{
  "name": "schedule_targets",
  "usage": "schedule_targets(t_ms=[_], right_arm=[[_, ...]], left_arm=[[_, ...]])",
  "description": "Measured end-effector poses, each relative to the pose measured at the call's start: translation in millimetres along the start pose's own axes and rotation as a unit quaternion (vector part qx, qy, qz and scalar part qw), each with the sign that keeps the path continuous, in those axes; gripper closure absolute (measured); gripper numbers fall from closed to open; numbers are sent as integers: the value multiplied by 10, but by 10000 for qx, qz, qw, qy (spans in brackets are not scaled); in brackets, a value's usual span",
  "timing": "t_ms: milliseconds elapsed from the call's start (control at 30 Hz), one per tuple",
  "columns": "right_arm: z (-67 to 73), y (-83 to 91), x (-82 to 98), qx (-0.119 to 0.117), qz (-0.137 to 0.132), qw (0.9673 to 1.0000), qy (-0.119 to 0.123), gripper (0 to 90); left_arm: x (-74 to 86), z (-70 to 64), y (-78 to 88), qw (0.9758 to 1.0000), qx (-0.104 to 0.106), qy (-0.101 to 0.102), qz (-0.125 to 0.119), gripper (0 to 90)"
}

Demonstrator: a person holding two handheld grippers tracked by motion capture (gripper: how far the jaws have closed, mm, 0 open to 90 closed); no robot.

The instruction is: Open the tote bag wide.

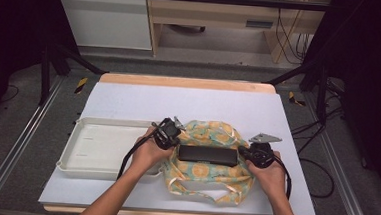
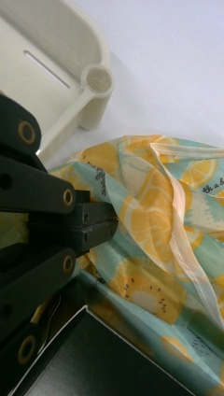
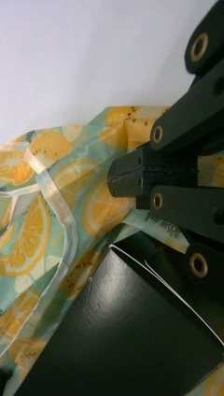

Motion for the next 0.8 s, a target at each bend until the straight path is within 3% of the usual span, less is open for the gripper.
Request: schedule_targets(t_ms=[433, 700, 800], right_arm=[[4, 1, 13, -6, 32, 10000, -11, 900], [67, 244, -60, 48, -461, 9989, 47, 900], [112, 351, -83, 24, -626, 9980, 53, 900]], left_arm=[[57, -1, 5, 9998, 74, 129, -94, 900], [47, -28, 288, 9967, 68, 312, -740, 898], [47, -43, 427, 9955, 81, 274, -902, 898]])
Point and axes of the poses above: each handheld gripper's, and its own axes: y roughly backward along the jaws, x roughly out of its underside, z roughly to its left, the point moved 1 cm from there along -y, roughly forward along the jaws, and after that the axes turned 5 degrees about -x, right-handed, at the moved point
